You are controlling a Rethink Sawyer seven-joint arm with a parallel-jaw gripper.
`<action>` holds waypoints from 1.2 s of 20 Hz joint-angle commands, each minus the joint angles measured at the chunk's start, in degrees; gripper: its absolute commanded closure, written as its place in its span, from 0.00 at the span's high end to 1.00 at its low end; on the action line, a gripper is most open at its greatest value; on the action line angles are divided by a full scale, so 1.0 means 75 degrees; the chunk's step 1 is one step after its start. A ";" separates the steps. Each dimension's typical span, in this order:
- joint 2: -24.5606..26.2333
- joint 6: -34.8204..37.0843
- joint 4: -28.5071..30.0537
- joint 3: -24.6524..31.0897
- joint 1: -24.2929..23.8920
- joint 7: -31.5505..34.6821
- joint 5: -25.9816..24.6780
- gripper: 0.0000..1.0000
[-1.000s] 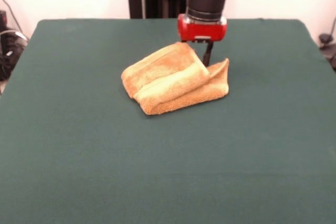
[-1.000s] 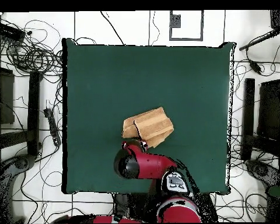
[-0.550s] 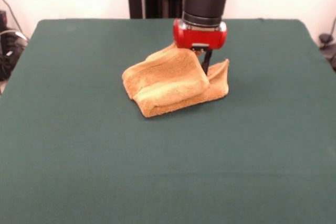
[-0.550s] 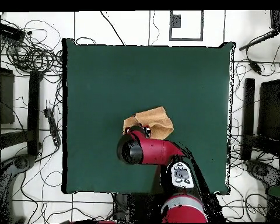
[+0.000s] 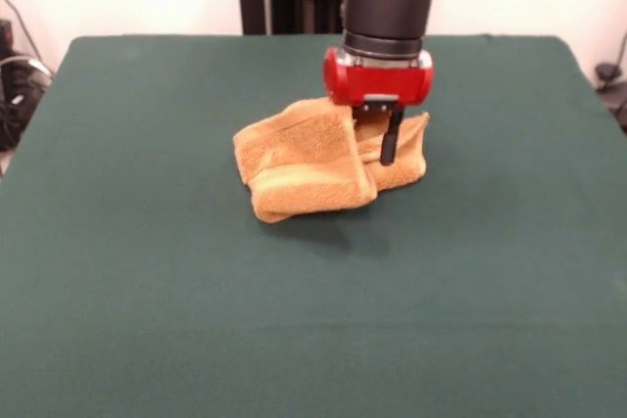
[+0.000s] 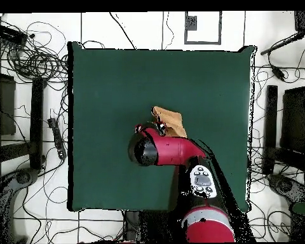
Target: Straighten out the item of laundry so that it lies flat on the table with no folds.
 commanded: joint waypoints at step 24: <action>0.1702 0.3394 -0.2152 0.2733 -0.2571 -0.2303 -0.3016 1.00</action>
